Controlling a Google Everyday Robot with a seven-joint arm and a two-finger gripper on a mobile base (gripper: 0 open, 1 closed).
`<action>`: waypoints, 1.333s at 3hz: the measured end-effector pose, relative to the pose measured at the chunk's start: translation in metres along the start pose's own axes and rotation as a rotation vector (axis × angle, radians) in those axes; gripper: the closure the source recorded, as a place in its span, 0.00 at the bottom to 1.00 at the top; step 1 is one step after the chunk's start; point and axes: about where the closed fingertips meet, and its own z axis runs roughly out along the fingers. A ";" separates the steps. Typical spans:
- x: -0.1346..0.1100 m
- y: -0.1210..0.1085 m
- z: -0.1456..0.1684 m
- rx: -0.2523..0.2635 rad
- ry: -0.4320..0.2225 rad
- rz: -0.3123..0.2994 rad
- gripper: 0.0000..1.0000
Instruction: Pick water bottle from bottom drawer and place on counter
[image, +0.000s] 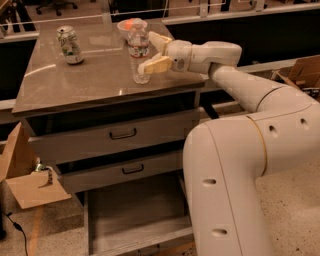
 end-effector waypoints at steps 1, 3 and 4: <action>-0.005 0.006 -0.020 0.045 0.014 -0.003 0.00; -0.034 0.042 -0.096 0.227 0.103 -0.046 0.00; -0.025 0.056 -0.101 0.235 0.118 -0.023 0.00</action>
Offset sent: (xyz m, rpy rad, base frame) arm -0.0621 -0.1116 0.0089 -0.0755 0.0704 -0.2591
